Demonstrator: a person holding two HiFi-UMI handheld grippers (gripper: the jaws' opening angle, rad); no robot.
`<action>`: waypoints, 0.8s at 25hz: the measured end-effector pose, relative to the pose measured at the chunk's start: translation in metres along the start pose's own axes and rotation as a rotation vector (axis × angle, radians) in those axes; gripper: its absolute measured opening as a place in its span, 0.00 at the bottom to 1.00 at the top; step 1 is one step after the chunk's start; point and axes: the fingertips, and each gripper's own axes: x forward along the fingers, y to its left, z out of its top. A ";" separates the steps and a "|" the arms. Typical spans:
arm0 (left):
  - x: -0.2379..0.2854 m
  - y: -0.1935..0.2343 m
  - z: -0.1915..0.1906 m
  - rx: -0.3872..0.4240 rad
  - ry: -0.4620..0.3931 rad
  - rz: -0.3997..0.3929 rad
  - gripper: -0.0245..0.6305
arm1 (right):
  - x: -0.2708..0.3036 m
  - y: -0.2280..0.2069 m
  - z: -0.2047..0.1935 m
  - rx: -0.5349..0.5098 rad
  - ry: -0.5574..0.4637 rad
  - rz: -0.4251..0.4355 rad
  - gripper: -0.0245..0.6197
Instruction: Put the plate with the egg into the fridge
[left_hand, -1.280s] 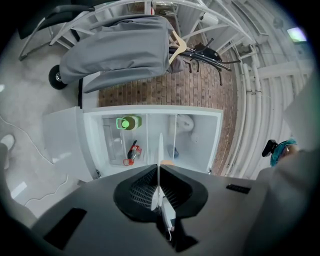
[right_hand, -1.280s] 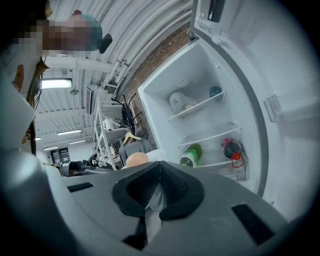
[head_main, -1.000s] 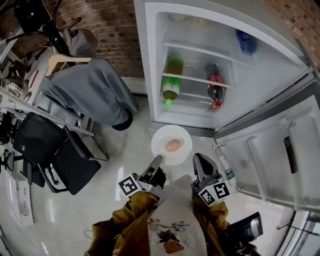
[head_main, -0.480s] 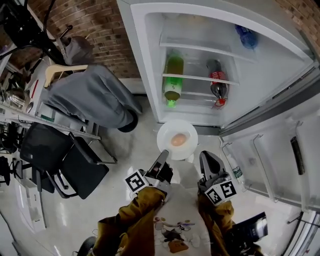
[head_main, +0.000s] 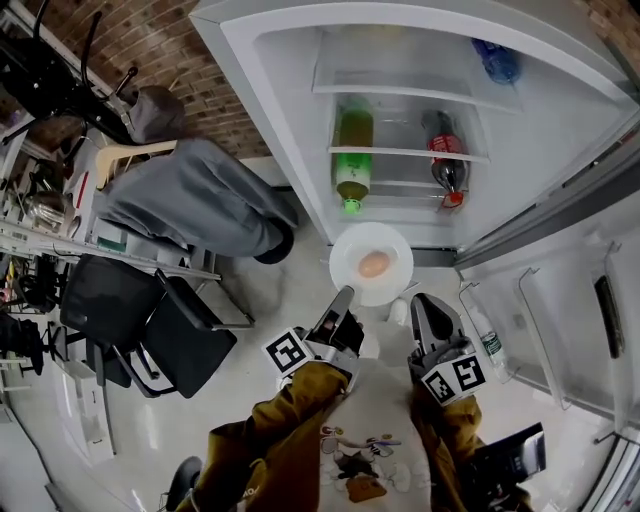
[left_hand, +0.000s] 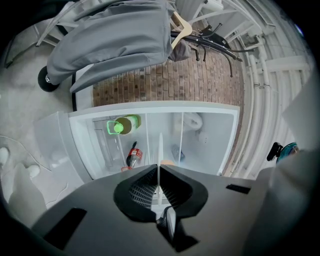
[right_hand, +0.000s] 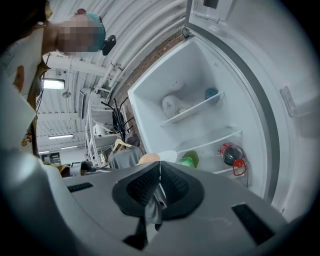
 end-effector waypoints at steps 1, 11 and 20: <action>0.003 -0.001 0.000 0.000 0.001 -0.001 0.07 | 0.000 -0.002 0.001 0.003 -0.003 0.000 0.05; 0.043 -0.003 0.001 -0.007 0.004 0.002 0.07 | 0.019 -0.013 0.018 -0.032 0.010 0.045 0.05; 0.080 0.003 0.010 -0.022 0.001 0.019 0.07 | 0.042 -0.038 0.028 -0.038 0.028 0.048 0.05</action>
